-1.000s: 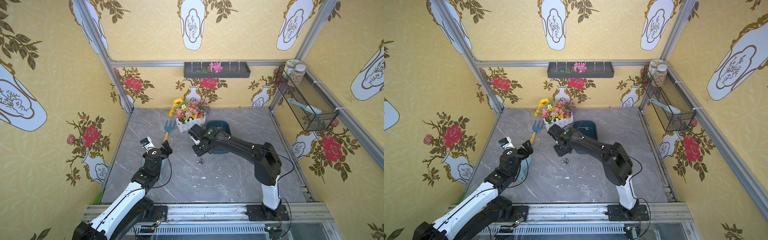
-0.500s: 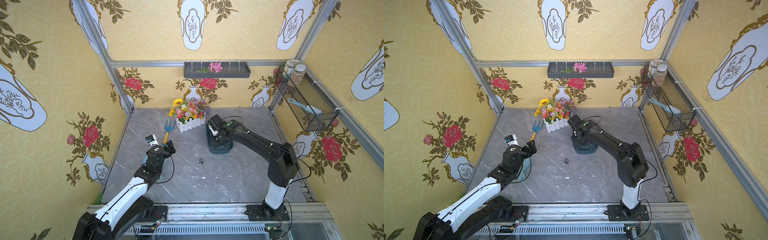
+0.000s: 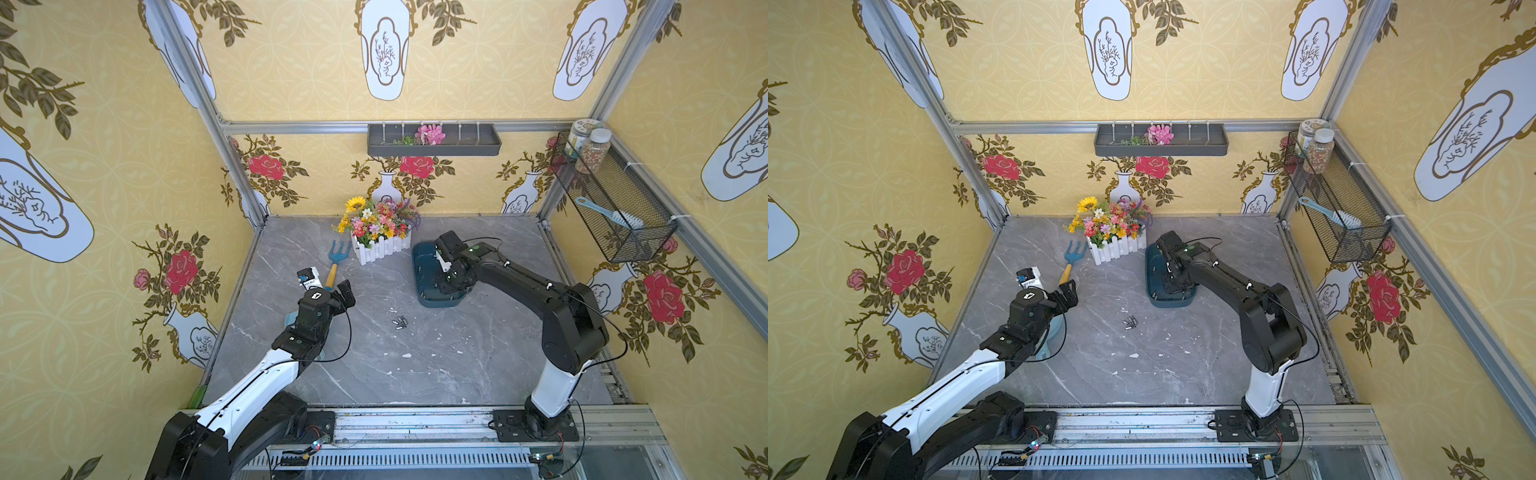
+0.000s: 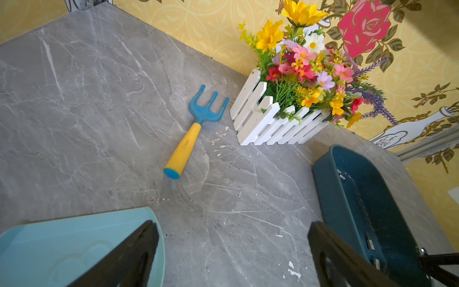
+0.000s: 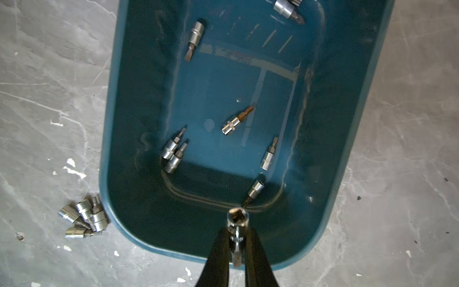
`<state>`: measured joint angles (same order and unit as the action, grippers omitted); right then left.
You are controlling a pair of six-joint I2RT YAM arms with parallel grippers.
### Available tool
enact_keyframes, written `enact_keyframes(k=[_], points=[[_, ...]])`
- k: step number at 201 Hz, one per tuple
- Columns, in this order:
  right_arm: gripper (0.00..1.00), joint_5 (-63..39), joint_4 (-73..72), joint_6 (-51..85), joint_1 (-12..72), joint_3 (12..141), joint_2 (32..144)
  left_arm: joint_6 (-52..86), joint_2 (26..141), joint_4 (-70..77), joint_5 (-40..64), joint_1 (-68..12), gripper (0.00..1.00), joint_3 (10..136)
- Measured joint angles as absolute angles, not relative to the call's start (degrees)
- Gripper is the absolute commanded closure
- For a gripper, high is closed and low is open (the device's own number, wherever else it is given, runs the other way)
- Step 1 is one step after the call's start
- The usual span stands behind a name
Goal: Put the bit on the desktop into the storage box
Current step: Place the screwdriver bit in the storage box.
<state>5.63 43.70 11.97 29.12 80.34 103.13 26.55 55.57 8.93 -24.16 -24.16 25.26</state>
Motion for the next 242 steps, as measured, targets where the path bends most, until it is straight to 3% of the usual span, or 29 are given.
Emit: enact_keyframes(k=[159,198,242], points=[[0.89,6.04,41.85,11.97,27.68,78.5,104.4,26.35,56.62,8.95,-22.74,-24.18,0.0,25.65],[0.77,6.07,41.82,11.97,27.66,78.41,104.4,26.28,56.64,8.93,-22.72,-24.18,0.0,25.67],[0.7,6.09,41.85,11.97,27.66,78.39,103.42,25.93,56.42,8.47,-22.72,-24.18,0.0,26.13]])
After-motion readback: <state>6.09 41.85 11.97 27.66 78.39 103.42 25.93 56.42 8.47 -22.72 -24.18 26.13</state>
